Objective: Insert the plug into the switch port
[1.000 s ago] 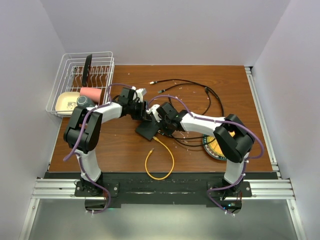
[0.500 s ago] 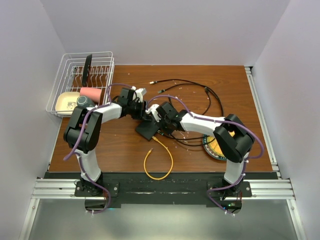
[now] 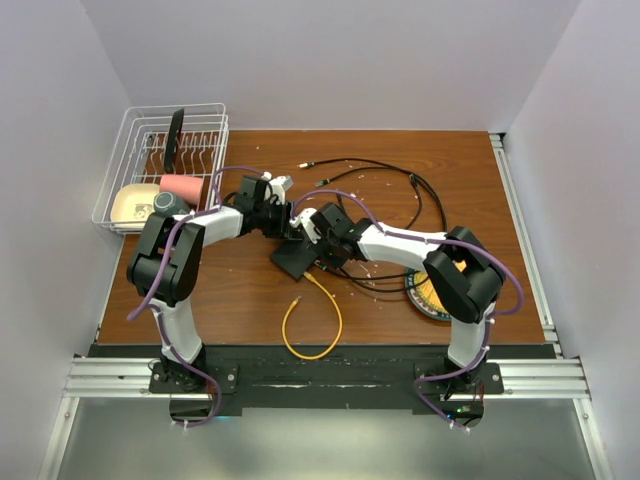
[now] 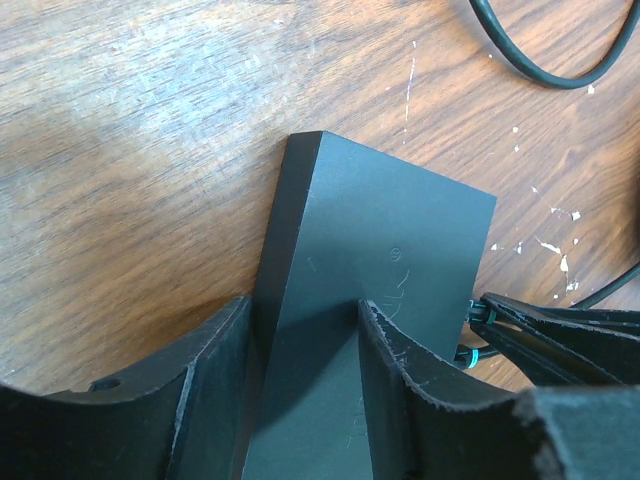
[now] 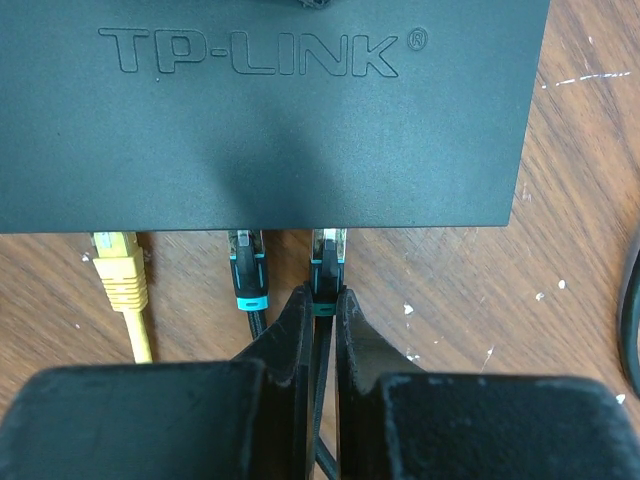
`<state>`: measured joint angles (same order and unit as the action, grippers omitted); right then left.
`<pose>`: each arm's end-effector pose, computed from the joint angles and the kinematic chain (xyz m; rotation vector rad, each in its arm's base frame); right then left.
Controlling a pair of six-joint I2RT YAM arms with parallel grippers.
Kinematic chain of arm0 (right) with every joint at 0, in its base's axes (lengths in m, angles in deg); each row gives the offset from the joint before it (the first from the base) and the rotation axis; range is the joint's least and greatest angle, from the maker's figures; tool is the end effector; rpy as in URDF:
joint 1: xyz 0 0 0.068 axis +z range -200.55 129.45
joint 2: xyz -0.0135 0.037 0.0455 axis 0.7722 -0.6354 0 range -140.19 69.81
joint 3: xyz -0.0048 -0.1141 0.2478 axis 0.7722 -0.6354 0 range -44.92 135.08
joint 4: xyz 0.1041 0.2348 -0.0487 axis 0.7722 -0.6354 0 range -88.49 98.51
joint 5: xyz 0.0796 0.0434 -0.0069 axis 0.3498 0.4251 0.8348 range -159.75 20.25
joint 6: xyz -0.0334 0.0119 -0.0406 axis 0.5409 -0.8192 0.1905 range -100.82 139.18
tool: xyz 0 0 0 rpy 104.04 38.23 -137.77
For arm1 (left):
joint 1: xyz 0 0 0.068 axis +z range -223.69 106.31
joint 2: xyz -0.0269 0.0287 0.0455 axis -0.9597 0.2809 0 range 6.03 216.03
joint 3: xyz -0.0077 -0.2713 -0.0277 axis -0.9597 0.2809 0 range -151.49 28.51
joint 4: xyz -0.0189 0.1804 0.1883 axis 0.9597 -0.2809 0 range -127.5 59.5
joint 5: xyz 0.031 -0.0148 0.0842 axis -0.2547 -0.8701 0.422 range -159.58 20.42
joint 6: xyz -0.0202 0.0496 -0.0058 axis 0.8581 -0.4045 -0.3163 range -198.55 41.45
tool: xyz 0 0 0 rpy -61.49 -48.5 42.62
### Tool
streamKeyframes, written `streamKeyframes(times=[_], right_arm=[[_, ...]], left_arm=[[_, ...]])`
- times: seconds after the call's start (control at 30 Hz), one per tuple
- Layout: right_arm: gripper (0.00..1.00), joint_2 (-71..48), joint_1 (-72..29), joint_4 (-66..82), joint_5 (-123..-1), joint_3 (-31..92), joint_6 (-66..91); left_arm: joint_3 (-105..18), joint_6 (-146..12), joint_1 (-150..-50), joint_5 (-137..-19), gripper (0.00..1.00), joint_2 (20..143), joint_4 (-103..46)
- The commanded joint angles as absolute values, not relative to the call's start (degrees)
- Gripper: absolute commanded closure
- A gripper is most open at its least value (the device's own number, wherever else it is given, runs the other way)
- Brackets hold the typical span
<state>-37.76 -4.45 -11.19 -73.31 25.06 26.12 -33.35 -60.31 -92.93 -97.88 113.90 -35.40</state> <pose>0.2716 0.2792 0.1712 -1.1301 2.3171 0.1780 0.3539 -0.1415 0.1484 0.2465 2.5077 -0.8854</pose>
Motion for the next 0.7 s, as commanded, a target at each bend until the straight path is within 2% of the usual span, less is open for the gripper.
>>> streamKeyframes(times=[0.0,0.67], right_arm=[[1.0,-38.1,-3.0,6.2,-69.7,30.0,24.8],[1.0,-37.5,-3.6,17.4,-67.6,32.4,21.2]], left_arm=[[-31.5,-58.5,-96.1,-109.9,0.62,114.9,-35.7],[-31.7,-59.9,-99.3,-119.4,0.74,116.3,-41.2]])
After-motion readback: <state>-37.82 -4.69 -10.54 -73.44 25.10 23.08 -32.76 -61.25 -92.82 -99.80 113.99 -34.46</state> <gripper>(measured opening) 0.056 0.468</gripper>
